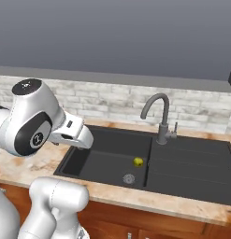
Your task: Pick the limes from the cabinet and place them in one bowl. Pick the pear from the sink and place it in the other bowl.
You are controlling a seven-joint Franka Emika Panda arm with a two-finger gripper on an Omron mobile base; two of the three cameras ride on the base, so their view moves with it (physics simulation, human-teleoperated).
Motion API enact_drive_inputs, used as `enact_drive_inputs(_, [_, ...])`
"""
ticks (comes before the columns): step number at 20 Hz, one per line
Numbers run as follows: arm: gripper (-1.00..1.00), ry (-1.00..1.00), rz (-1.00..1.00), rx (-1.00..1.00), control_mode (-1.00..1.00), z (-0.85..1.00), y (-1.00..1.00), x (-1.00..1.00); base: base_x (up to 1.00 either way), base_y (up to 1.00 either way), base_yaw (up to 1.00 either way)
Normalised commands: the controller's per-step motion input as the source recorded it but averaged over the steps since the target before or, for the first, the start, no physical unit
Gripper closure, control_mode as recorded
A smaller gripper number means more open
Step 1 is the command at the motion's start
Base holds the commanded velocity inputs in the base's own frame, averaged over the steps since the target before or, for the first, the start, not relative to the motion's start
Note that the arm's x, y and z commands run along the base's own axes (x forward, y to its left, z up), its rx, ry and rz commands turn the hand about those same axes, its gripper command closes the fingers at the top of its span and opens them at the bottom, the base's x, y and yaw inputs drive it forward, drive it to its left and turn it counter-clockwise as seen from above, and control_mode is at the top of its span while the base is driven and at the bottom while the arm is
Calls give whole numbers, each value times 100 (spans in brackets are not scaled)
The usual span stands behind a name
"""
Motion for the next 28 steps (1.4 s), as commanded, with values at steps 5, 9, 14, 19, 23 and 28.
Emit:
enact_drive_inputs(5, [-100, 0, 0, 0, -100, 0, 0, 0, 0, 0, 0])
enact_drive_inputs(9, [-100, 0, 0, 0, -100, -1, 0, 44, 0, 0, 0])
enact_drive_inputs(14, [-100, 0, 0, 0, -100, 0, 5, 84, 0, 0, 0])
enact_drive_inputs(19, [-100, 0, 0, 0, -100, 0, 0, 41, 0, 0, 0])
enact_drive_inputs(23, [-100, 0, 7, 0, -100, -22, 0, 27, 0, 0, 0])
enact_drive_inputs(28, [-100, -1, 6, 0, -100, -40, 0, 15, 0, 0, 0])
